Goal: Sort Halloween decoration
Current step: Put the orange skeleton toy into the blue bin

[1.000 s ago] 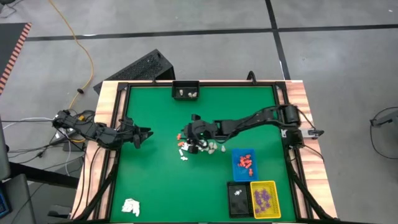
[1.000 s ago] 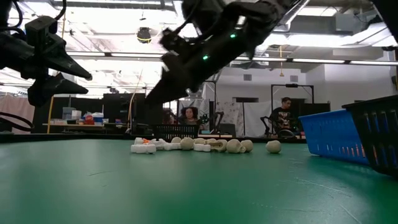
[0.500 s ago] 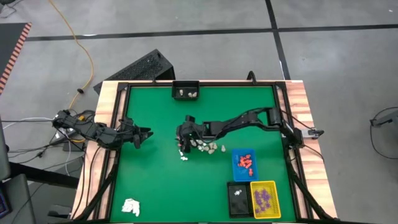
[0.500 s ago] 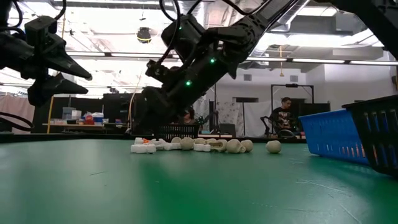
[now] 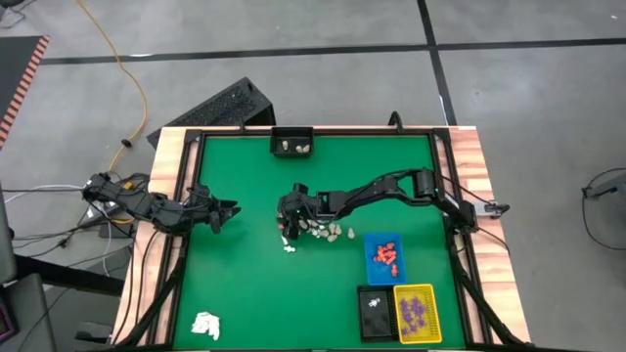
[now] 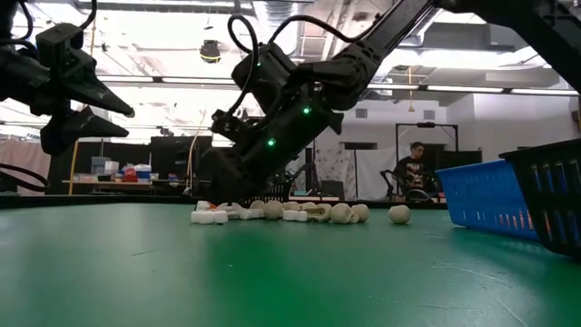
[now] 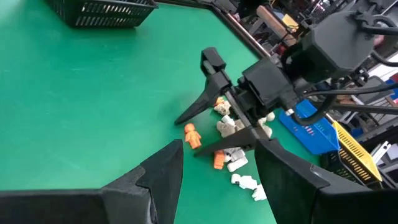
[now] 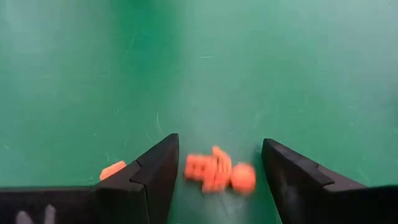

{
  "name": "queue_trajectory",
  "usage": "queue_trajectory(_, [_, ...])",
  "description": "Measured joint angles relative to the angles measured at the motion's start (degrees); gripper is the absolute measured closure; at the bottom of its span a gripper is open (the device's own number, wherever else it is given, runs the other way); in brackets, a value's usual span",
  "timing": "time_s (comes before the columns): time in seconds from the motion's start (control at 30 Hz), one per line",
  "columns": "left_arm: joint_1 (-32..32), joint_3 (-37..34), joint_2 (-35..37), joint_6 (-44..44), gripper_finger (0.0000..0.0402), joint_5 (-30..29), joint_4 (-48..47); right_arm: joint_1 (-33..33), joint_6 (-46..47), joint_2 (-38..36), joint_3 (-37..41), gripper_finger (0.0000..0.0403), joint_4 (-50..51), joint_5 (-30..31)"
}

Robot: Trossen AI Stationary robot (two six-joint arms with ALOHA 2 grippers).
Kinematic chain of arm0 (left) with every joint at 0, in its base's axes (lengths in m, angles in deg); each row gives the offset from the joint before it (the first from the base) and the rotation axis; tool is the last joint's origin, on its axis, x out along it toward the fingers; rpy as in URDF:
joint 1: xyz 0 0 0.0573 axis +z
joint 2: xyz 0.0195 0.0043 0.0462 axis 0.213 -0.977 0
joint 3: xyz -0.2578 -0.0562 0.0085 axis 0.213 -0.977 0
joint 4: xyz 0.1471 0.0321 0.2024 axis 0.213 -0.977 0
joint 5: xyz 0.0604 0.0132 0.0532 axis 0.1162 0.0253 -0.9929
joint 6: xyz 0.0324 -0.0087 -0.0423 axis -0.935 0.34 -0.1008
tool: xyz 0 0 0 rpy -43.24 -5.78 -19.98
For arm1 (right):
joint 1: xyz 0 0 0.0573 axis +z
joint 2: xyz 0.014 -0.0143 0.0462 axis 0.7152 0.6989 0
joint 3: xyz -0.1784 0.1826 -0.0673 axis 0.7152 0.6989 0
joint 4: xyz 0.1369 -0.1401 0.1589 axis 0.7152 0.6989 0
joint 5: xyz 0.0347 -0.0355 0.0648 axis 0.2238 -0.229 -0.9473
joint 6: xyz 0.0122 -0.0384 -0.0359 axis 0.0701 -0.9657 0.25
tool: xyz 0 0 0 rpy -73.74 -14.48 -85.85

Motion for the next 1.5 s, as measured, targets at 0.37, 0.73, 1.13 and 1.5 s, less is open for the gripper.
queue_trajectory(0.37, [0.0,0.0,0.0,0.0,0.0213,0.2,-0.1,0.0,3.3,0.3,0.0,0.0210,1.1,0.8])
queue_trajectory(0.73, [0.0,0.0,0.0,0.2,0.0213,0.3,-0.1,0.0,3.5,-0.1,0.1,0.0348,1.4,0.8])
queue_trajectory(1.13, [0.0,0.0,0.0,0.4,0.0213,0.4,0.0,-1.3,2.5,-7.5,0.3,0.0372,3.2,0.3])
queue_trajectory(1.5, [0.0,0.0,0.0,0.7,0.0213,0.3,0.0,-1.1,-0.7,-24.8,0.2,0.0372,21.5,0.4])
